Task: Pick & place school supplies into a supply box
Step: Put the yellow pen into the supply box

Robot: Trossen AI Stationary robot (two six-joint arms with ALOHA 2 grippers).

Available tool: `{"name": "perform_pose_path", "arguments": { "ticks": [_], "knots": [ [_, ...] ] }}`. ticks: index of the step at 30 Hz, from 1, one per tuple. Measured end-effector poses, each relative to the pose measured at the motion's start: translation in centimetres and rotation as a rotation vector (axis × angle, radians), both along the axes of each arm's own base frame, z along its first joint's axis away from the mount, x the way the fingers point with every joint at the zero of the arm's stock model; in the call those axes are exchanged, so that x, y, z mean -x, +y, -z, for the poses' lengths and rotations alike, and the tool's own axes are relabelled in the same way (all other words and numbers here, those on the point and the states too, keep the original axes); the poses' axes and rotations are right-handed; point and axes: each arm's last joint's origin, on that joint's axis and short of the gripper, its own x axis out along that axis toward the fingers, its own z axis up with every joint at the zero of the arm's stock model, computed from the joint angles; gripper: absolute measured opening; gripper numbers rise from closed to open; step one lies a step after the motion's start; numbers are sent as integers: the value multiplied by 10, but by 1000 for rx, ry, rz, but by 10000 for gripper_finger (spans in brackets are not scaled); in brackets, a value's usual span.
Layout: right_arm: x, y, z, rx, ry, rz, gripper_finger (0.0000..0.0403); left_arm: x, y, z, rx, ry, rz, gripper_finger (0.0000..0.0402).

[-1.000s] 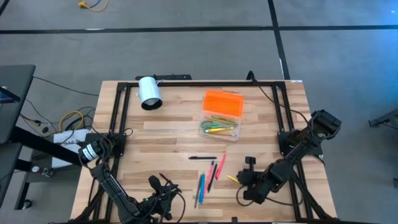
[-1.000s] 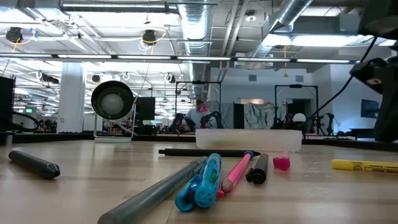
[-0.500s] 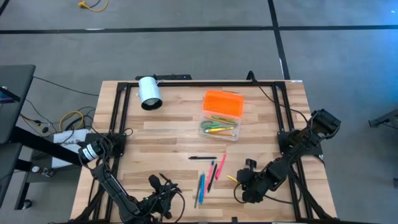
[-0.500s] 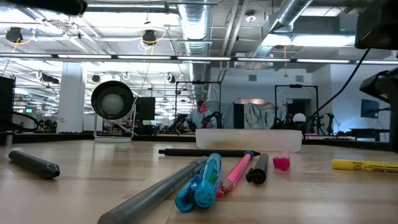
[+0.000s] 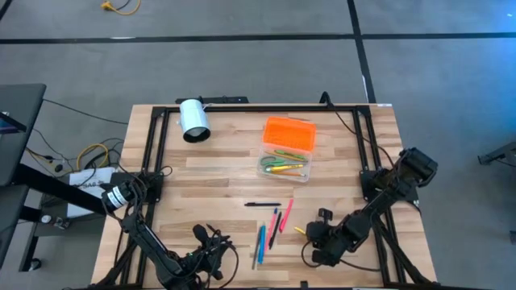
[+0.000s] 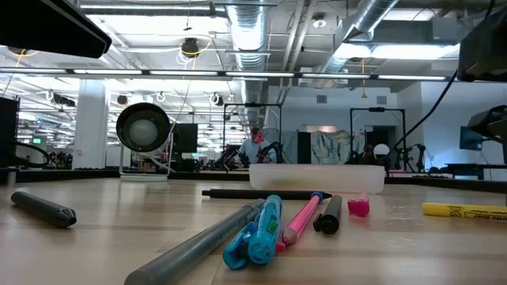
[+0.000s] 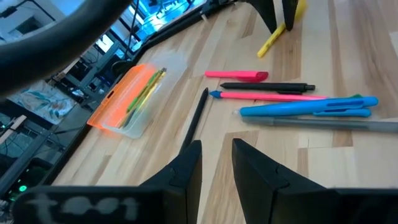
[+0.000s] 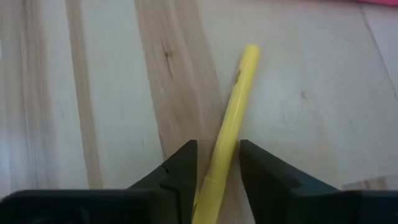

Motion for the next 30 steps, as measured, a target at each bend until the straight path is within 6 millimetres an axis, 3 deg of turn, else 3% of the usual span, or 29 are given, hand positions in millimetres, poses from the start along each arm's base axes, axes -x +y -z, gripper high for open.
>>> {"name": "perform_pose_path", "arguments": {
  "ticks": [6, 11, 21, 30],
  "knots": [
    [6, 7, 1, 13, -10, -28, 14, 0, 0, 0, 0, 0, 0, 80],
    [9, 9, 0, 12, 24, -51, 15, 0, 0, 0, 2, -1, -1, 80],
    [-7, 6, -18, 96, 193, -160, 4, -1, 1, 0, 1, 0, -3, 80],
    [-25, 19, -11, 453, 214, -258, 1, -1, 1, 0, 6, 3, -4, 80]
  ]
}}
